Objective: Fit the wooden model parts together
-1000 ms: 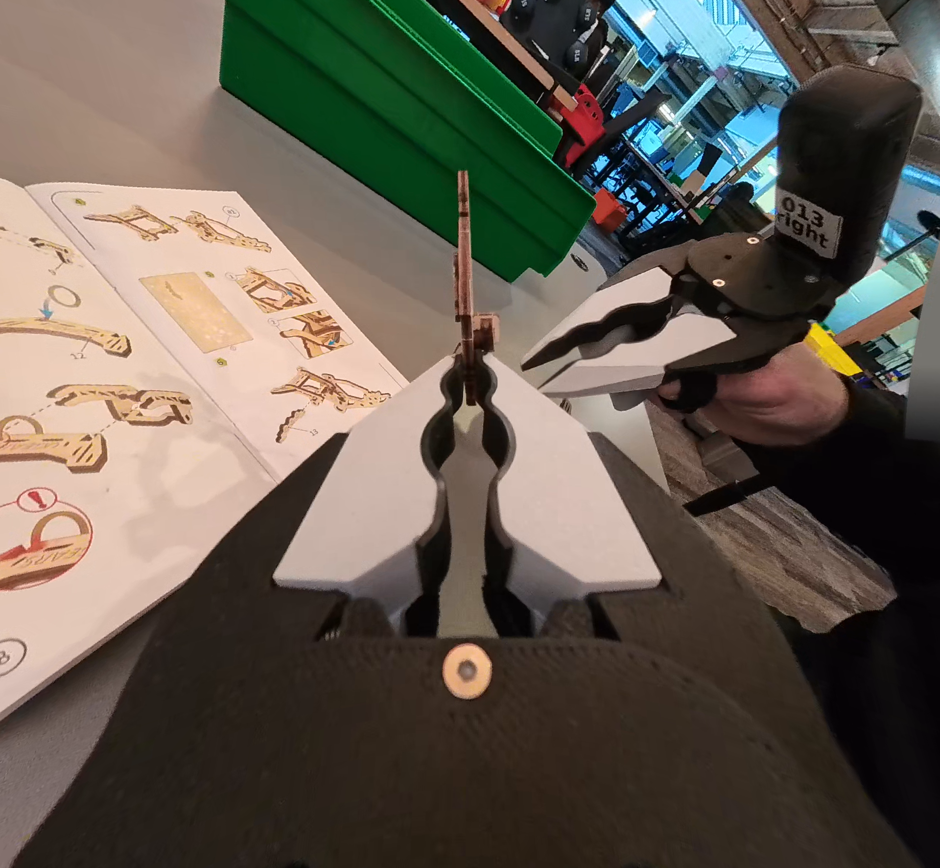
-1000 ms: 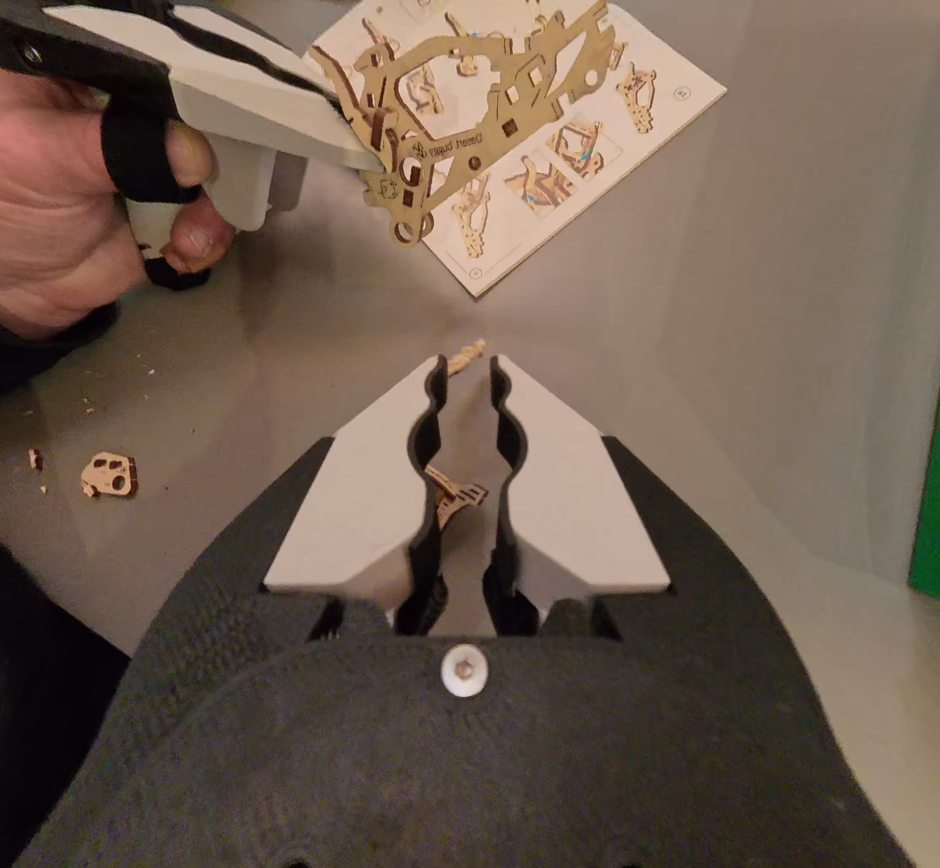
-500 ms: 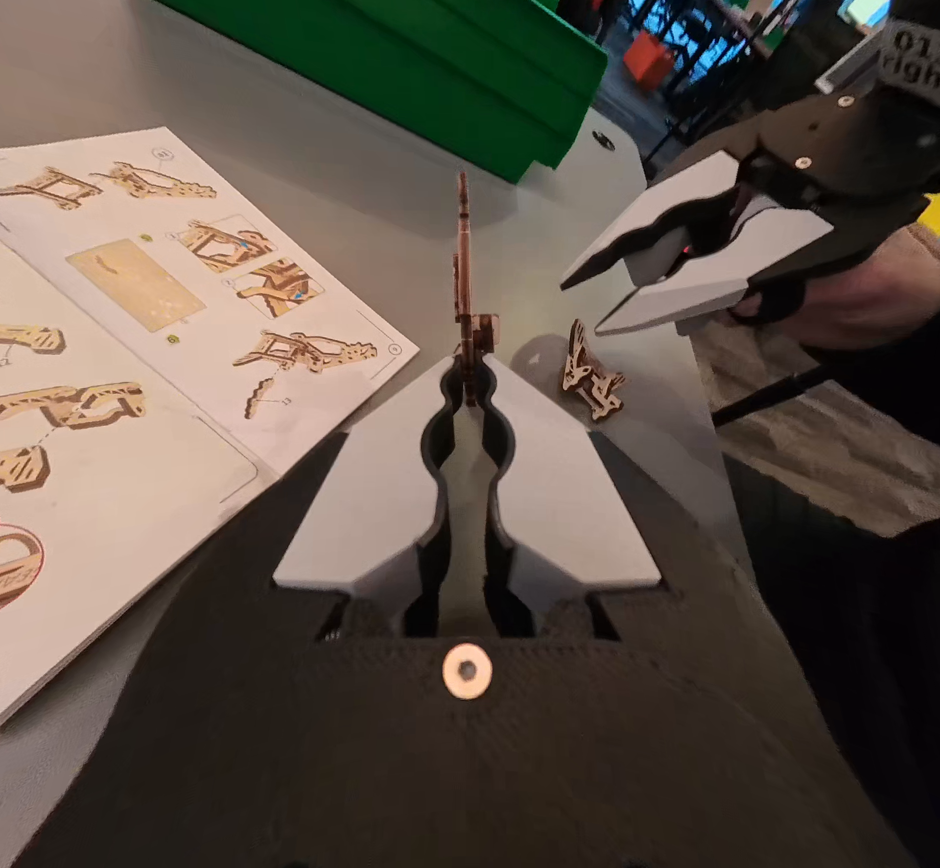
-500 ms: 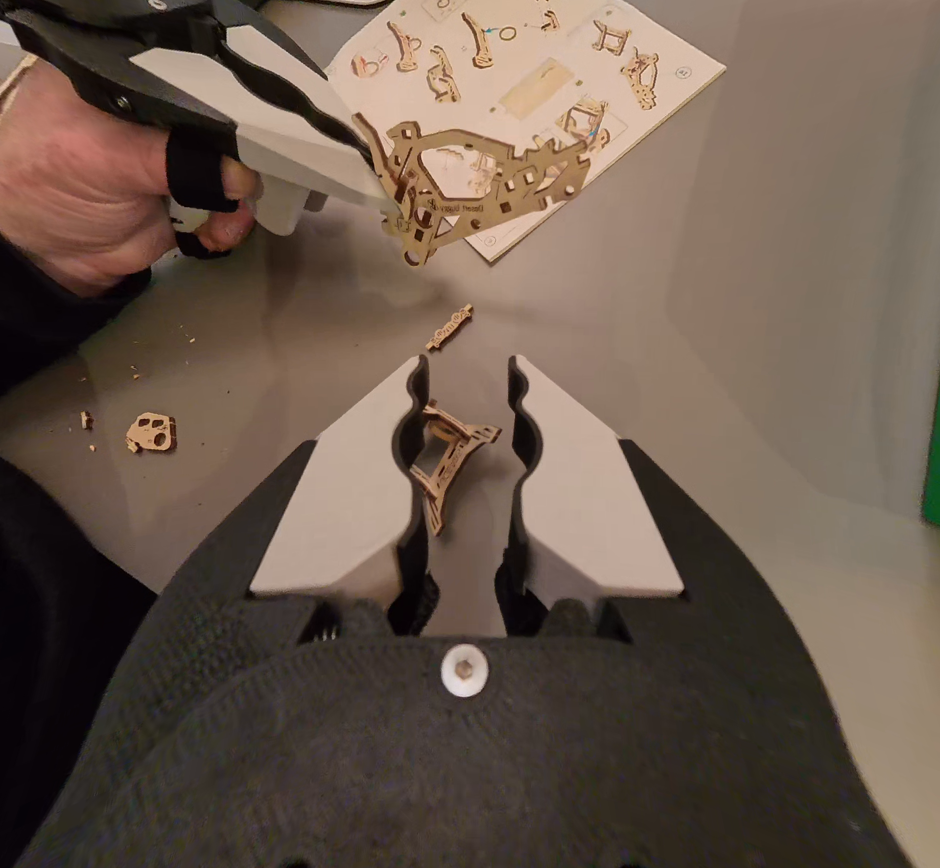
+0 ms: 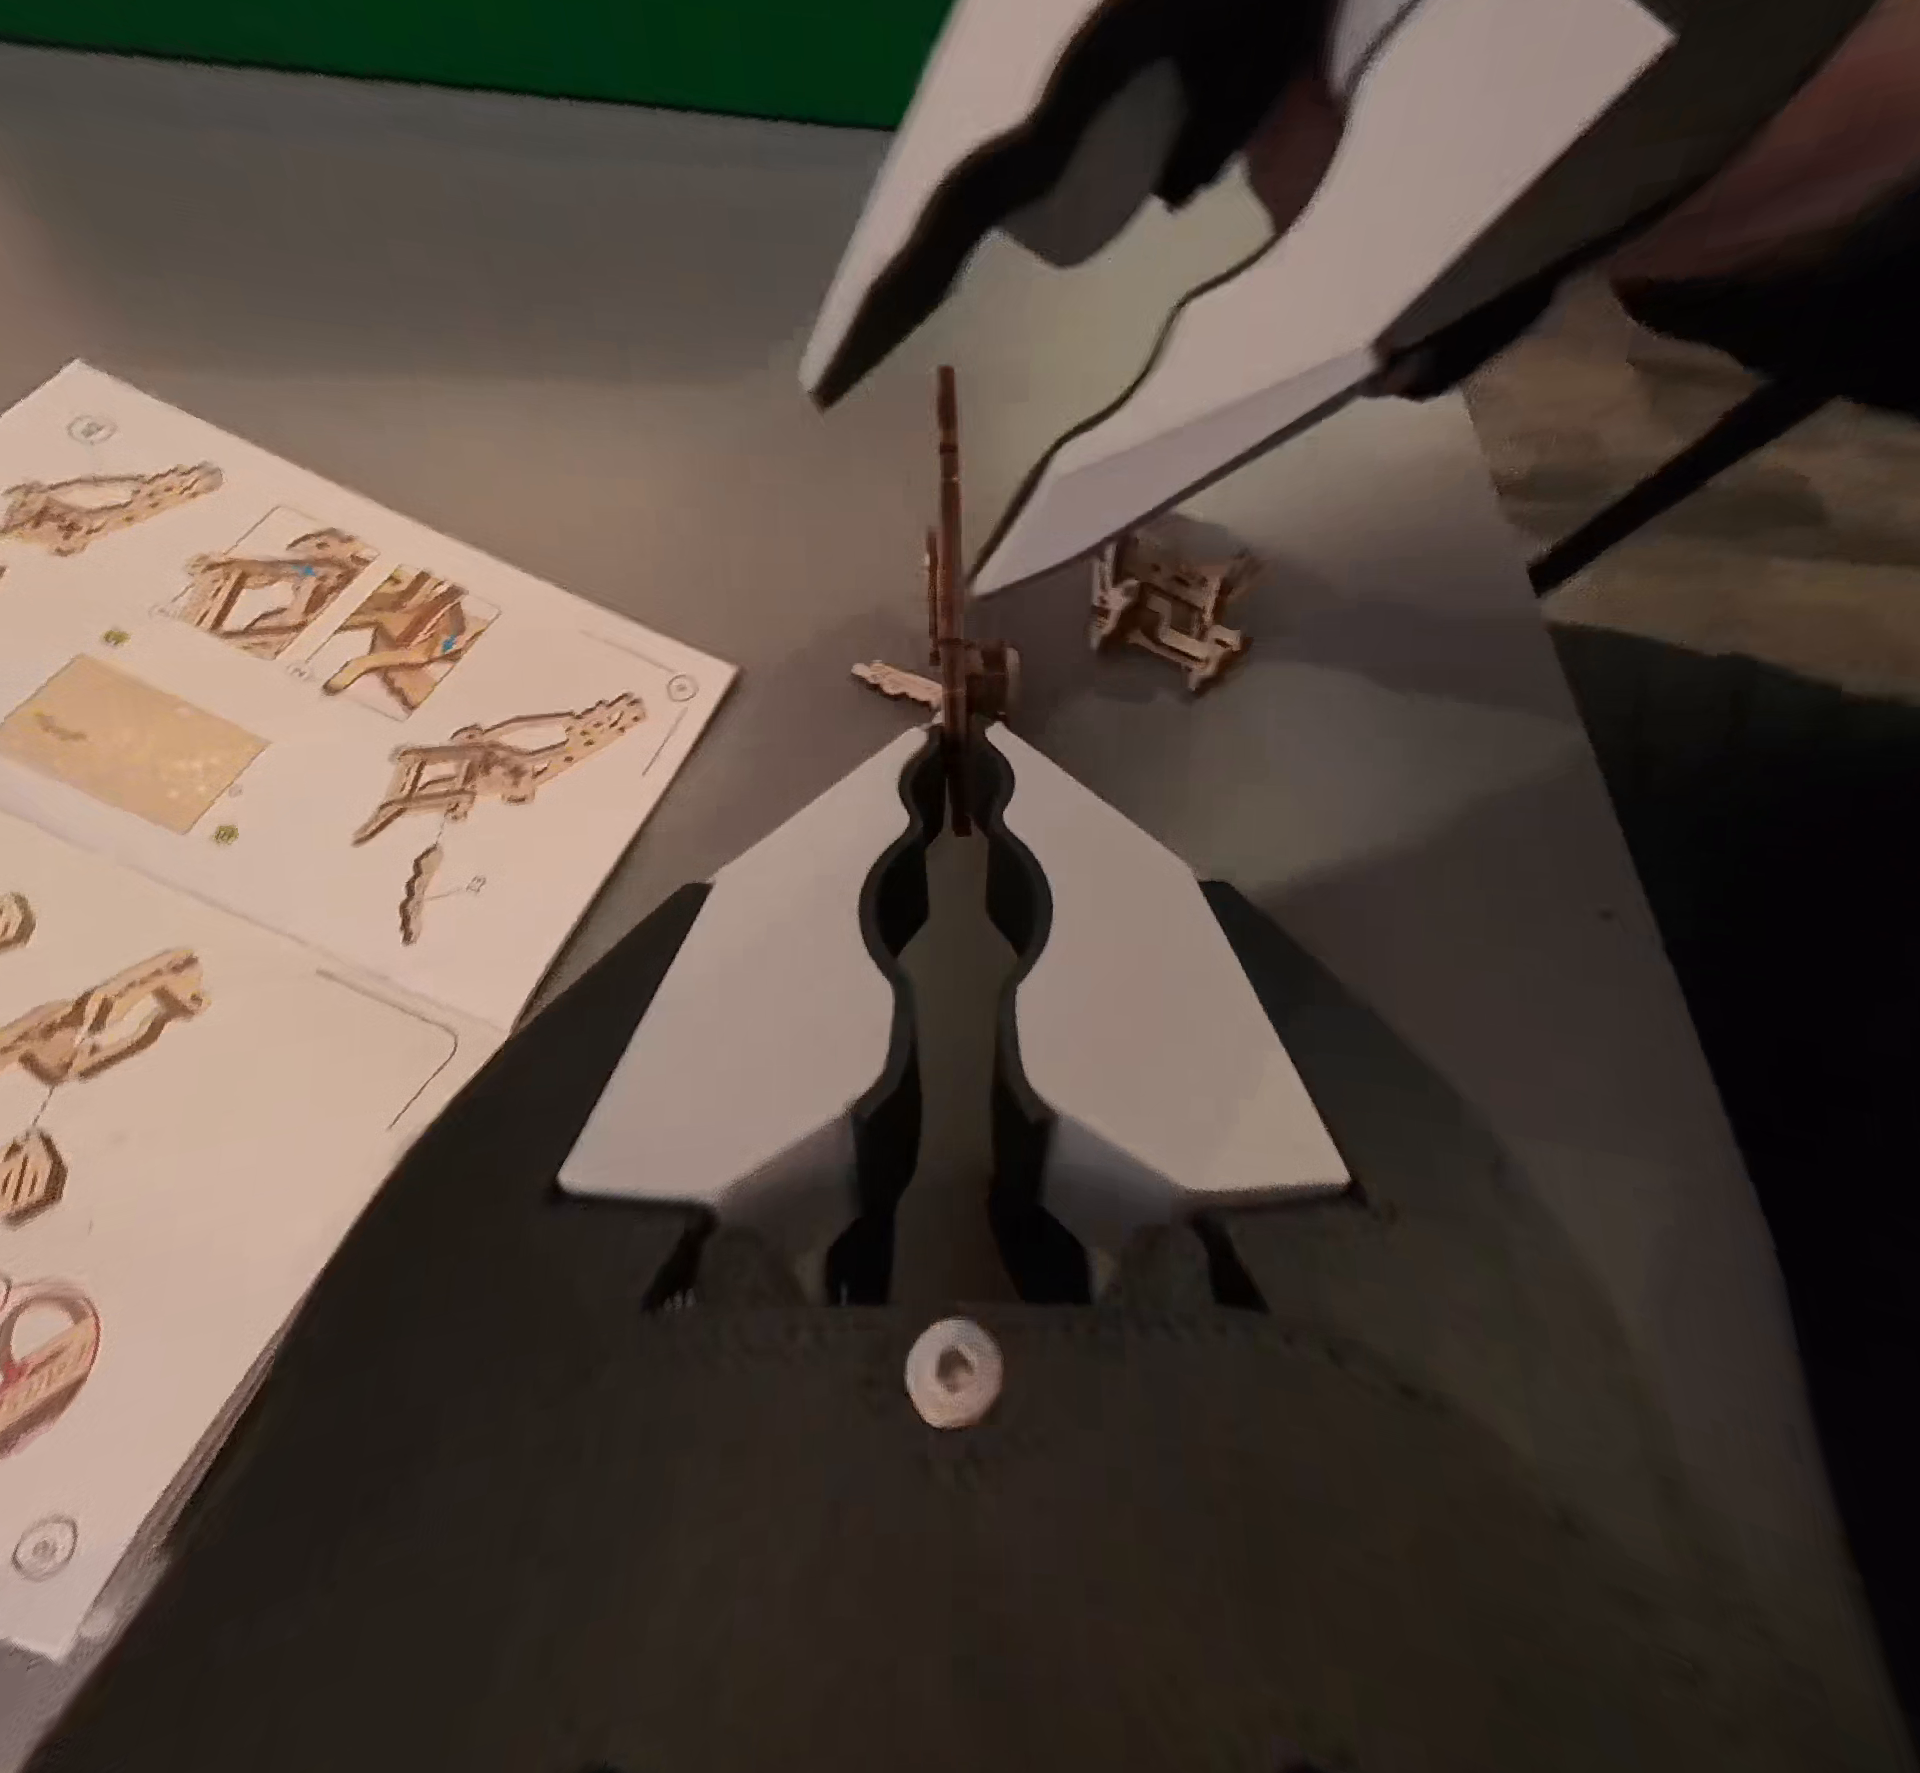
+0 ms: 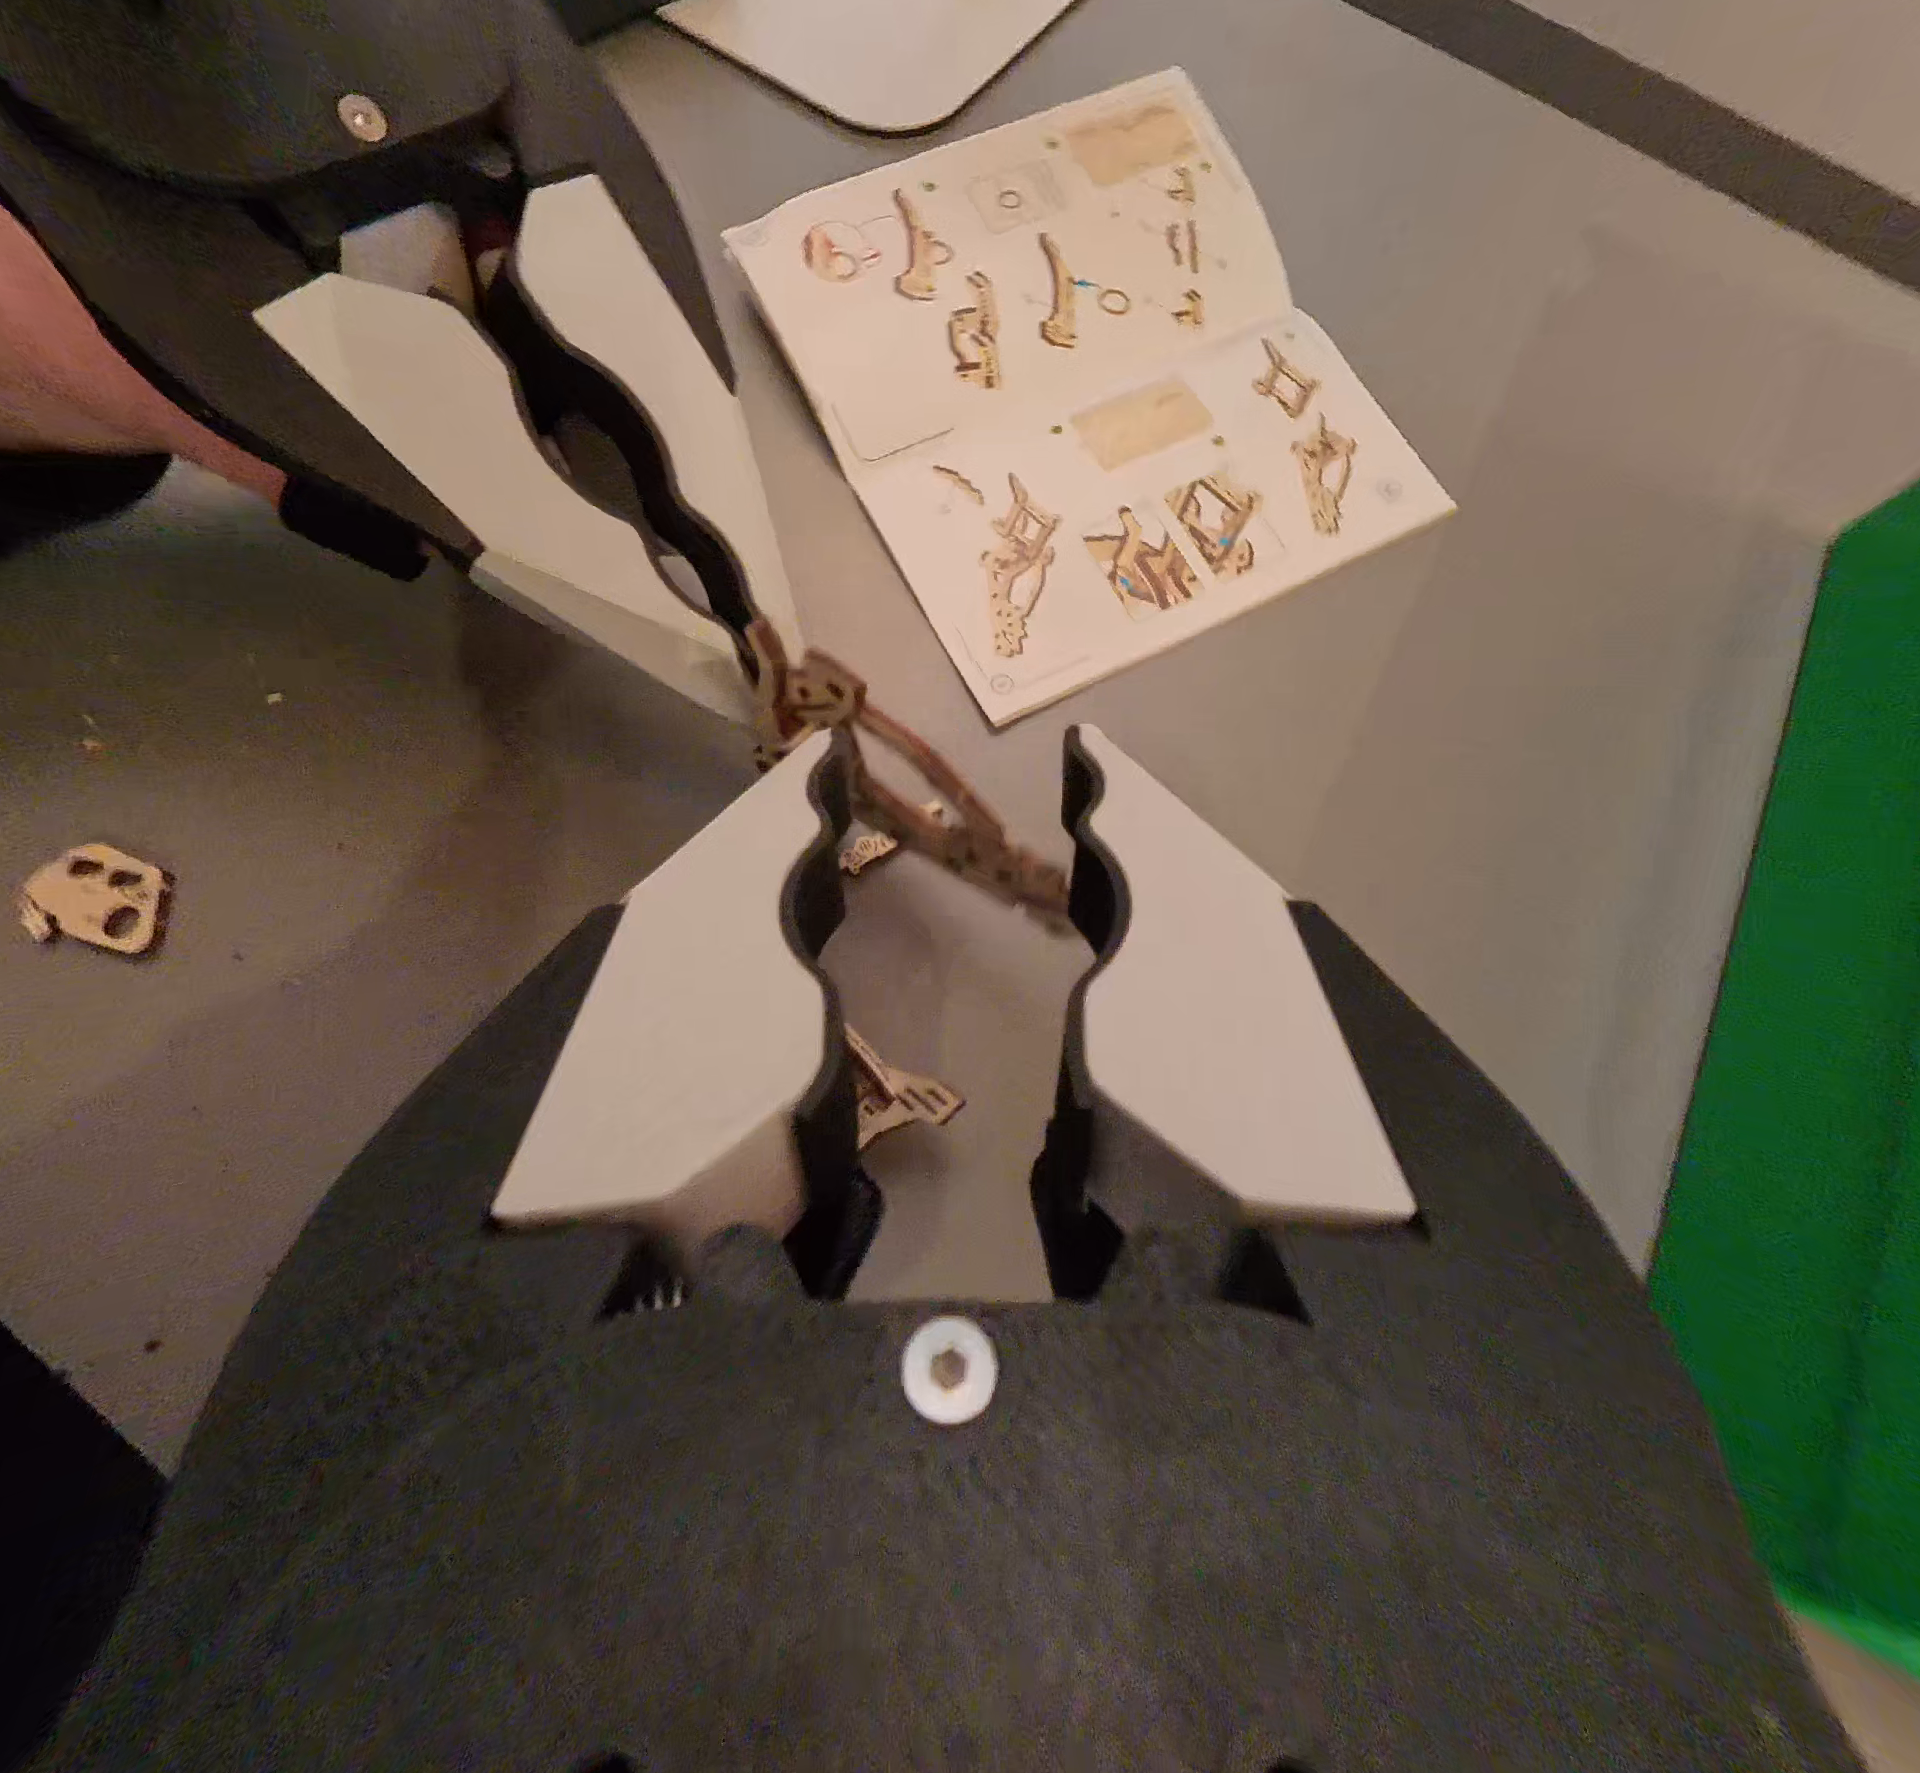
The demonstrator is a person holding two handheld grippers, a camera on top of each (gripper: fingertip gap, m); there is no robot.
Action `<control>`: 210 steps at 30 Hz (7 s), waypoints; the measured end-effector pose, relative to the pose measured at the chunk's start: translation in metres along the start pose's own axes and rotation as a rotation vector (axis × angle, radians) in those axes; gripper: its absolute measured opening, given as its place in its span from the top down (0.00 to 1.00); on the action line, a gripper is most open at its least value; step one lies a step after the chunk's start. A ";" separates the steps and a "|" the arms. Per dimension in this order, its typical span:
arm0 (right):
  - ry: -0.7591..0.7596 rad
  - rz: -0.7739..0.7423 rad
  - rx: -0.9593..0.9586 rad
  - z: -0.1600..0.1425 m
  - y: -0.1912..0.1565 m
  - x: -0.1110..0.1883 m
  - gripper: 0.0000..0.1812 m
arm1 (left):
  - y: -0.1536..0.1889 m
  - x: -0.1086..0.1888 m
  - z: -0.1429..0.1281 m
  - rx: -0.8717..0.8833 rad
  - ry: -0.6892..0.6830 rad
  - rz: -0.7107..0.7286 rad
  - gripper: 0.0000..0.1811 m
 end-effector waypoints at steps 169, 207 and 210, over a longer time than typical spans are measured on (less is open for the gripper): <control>-0.749 -0.200 0.862 0.030 -0.022 0.027 0.84 | 0.021 0.003 0.012 0.160 0.028 -0.056 0.96; -0.853 -0.126 1.062 0.036 -0.031 0.009 0.84 | 0.022 0.001 0.011 0.099 0.014 -0.011 0.95; -0.842 -0.121 1.074 0.036 -0.030 0.009 0.84 | 0.023 0.001 0.011 0.090 0.016 -0.014 0.95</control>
Point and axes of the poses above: each gripper's, where its closed fingertips meet, x back along the fingers, z out of its top, y = z × x across the jaws, the point moved 7 cm from there along x, back along the fingers, and after that the axes turned 13 degrees about x, right-handed, at the moved point
